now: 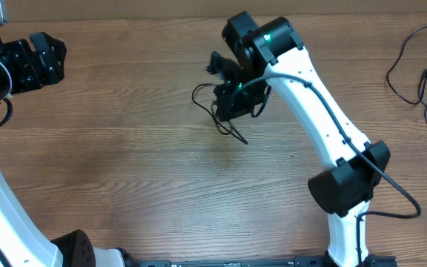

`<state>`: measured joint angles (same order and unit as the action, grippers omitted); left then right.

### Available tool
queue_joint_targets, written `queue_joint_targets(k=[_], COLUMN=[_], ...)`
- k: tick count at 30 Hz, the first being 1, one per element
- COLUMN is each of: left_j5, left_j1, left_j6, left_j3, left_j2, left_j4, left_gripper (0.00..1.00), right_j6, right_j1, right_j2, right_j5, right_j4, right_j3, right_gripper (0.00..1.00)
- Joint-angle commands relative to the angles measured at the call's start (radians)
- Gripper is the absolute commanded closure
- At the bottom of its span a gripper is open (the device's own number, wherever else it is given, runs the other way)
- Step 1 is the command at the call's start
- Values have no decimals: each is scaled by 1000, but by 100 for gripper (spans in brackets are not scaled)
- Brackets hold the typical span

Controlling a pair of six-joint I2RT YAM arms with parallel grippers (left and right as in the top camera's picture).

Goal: Untangle cables
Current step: 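Lift the cable high with the right gripper, dangling it upward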

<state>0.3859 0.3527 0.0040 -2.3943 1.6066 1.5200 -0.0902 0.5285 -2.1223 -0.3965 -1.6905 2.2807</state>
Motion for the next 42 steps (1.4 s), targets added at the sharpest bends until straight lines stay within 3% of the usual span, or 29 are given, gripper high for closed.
queue_joint_targets(k=[1,5,11,15,18,21,26,31,37,42], left_j5=[14,35,34,34,34,34,37,52,92,153], left_j1=[-8,-8,-7,-7,-8,-8,-8,-8,-13,-70], left_j6=[19,23,27,27,27,27,27,27,27,26], left_j3=[-4,-4,-4,-4,-4,-4,-4,-4,-4,-4], left_j2=[-11,-11,-11,-11,-11,-11,-11,-11,-3,33], left_j4=[2,16,24,24,24,25,20,13,-64,-161], left_gripper=[12,13,12,12,12,12,13,12,13,15], right_j6=[-8,98,69,-40,-62,-105,-15,-8,-7,-8], right_j1=[-8,-97,-144,-54,26,92,134,126,89,43], right_j2=[86,65,-11,-20,-19,-11,10,11,11,11], right_j5=[80,357,-10,-269,-294,-286,47,230,315,325], right_j4=[55,179,131,153,152,146,196,210,213,268], right_j3=[64,54,-79,-233,-239,-171,59,360,654,731], right_gripper=[96,96,96,96,96,96,96,96,96,96])
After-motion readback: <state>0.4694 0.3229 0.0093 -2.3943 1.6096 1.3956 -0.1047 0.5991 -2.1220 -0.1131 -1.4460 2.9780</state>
